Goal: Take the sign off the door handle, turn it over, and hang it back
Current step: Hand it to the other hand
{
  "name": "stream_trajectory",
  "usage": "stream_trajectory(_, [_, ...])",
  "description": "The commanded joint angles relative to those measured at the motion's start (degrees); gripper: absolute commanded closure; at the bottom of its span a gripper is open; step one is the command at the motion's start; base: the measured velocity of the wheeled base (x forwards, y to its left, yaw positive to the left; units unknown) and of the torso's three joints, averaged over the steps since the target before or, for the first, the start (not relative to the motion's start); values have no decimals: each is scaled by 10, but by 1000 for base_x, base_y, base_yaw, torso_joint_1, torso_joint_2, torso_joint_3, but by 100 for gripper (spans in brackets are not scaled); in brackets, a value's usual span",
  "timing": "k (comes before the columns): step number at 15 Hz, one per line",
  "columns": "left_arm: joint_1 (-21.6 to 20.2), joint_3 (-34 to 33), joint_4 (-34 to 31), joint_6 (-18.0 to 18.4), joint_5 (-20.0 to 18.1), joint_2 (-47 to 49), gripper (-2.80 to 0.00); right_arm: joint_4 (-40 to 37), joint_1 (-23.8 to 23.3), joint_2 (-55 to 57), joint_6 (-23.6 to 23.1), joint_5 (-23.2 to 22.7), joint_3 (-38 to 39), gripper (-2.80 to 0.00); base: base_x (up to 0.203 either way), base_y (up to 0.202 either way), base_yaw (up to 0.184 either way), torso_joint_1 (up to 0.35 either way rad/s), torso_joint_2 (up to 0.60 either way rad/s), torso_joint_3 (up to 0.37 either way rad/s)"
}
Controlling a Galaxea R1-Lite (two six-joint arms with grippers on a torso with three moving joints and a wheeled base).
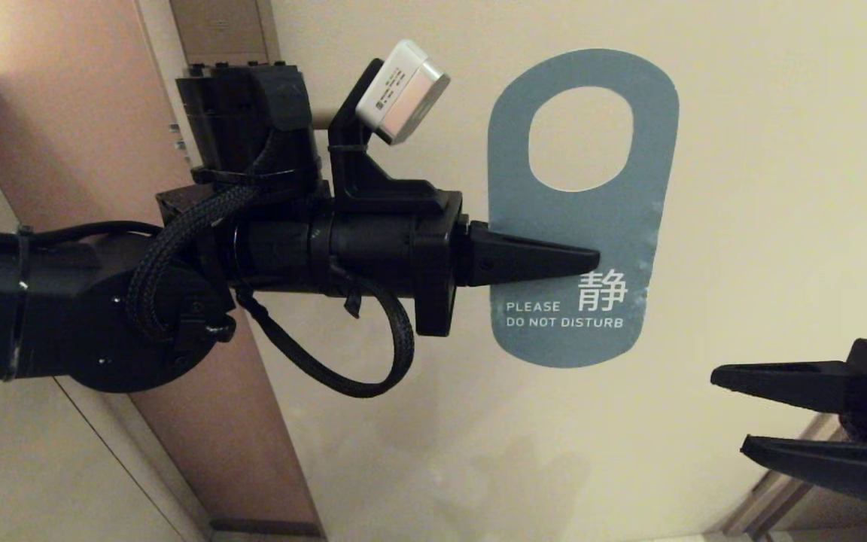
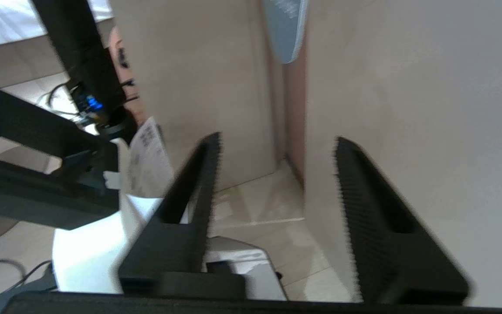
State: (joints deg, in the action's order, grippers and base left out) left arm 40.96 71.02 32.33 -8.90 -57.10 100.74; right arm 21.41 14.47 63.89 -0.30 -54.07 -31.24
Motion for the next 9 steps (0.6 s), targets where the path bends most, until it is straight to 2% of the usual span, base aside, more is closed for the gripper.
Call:
stream_trajectory(1, [0, 0, 2, -1, -3, 0, 0, 2, 16, 14, -2, -3, -4, -280, 0, 0, 0, 0, 0, 0])
stream_trajectory(6, [16, -2, 3, 2, -3, -2, 0, 4, 71, 57, -14, 0, -31, -280, 0, 0, 0, 0, 0, 0])
stream_trajectory(9, [31, -4, 3, 2, -2, -2, 0, 4, 79, 79, -15, 1, -51, -280, 0, 0, 0, 0, 0, 0])
